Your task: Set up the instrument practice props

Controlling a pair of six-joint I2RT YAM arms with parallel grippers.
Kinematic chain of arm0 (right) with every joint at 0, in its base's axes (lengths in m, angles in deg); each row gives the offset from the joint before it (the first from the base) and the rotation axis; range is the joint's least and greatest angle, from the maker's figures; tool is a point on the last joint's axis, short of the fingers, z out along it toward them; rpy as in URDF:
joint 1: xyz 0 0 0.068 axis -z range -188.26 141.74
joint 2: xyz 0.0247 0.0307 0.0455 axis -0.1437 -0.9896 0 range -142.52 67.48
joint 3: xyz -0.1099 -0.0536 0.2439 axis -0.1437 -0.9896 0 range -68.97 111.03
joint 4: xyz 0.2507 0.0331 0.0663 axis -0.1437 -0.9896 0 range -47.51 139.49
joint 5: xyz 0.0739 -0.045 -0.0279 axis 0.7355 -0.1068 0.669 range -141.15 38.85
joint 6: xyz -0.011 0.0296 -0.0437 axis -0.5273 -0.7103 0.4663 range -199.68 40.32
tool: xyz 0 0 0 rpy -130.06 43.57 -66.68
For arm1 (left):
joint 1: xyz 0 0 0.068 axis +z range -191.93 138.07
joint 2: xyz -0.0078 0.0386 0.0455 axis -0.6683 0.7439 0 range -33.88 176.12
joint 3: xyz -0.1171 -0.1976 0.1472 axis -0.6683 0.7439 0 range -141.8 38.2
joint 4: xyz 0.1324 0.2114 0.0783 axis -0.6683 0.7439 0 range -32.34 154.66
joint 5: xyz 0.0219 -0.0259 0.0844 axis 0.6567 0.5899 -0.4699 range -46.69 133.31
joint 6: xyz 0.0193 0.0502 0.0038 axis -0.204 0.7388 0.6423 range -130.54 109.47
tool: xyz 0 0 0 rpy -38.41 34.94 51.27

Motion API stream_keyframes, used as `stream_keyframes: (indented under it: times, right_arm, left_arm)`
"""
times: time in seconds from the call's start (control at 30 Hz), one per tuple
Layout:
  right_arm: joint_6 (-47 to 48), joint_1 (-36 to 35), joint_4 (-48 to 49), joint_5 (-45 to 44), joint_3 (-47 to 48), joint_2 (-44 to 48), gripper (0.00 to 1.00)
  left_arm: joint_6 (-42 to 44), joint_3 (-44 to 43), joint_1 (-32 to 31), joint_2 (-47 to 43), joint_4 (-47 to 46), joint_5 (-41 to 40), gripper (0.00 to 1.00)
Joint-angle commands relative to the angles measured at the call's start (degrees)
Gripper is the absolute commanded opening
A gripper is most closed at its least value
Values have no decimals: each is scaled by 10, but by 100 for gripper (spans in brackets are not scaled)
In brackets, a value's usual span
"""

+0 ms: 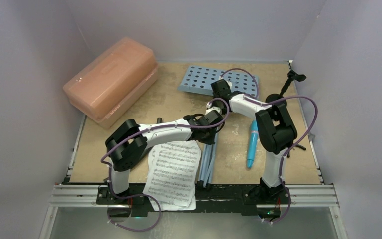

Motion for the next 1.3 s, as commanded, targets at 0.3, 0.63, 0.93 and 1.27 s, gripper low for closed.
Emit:
stream_keyframes:
  times: [0.3, 0.63, 0.93, 1.27]
  right_arm:
    - [23, -5, 32, 4, 78, 167, 0]
    - [45, -5, 83, 7, 59, 265, 0]
    - [56, -5, 131, 15, 65, 330, 0]
    - [74, -5, 195, 21, 62, 389, 0]
  left_arm:
    - [37, 10, 1, -41, -37, -19, 0]
    - [36, 24, 2, -83, -55, -16, 0]
    - [56, 36, 1, -122, -112, -12, 0]
    - [87, 44, 1, -142, -155, -16, 0]
